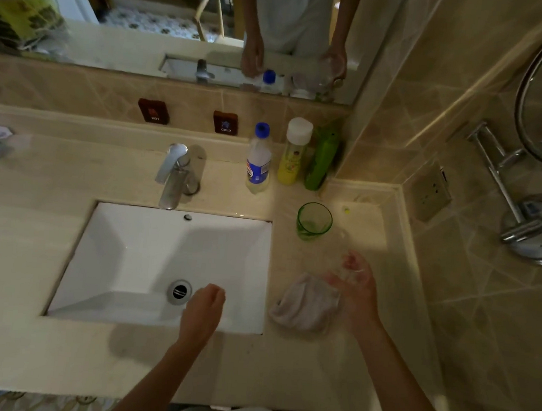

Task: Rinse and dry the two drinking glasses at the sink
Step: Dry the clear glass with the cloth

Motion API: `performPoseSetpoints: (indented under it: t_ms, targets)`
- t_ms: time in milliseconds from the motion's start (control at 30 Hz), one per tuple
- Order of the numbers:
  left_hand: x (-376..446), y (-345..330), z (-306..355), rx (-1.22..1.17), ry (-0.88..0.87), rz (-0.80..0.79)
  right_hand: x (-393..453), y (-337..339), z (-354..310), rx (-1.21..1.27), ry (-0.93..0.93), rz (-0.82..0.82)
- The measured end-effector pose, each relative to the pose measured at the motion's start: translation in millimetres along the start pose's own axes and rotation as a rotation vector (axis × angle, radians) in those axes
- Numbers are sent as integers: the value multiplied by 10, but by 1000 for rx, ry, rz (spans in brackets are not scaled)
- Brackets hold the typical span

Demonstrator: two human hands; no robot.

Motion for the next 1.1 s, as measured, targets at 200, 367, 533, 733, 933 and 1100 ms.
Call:
performPoseSetpoints:
  t_ms: [200, 367, 533, 733, 933, 1100]
  targets:
    - [28, -134, -614, 584, -59, 92, 478, 266, -68, -20, 33, 105]
    - [-24, -195, -558, 715, -149, 150, 956, 352, 53, -27, 1, 138]
    - [-15, -185, -546, 685, -119, 132, 1268, 417, 40, -87, 16, 214]
    - [-13, -194, -572, 689, -104, 129, 1474, 460, 29, -131, 63, 251]
    - [-25, -165, -550, 660, -84, 141, 1503, 386, 80, -91, 34, 220]
    - [-67, -126, -478, 638, -95, 178, 1502, 391, 136, -89, 10, 218]
Point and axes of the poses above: each hand's wrist, its own x-axis towards the middle knuckle, its own y-axis out of the back of the hand, z = x × y, the point moved 9 cm from there along x, towards the middle knuckle, and after that the axes turned 1 degree about x, right-handed, at the moved point
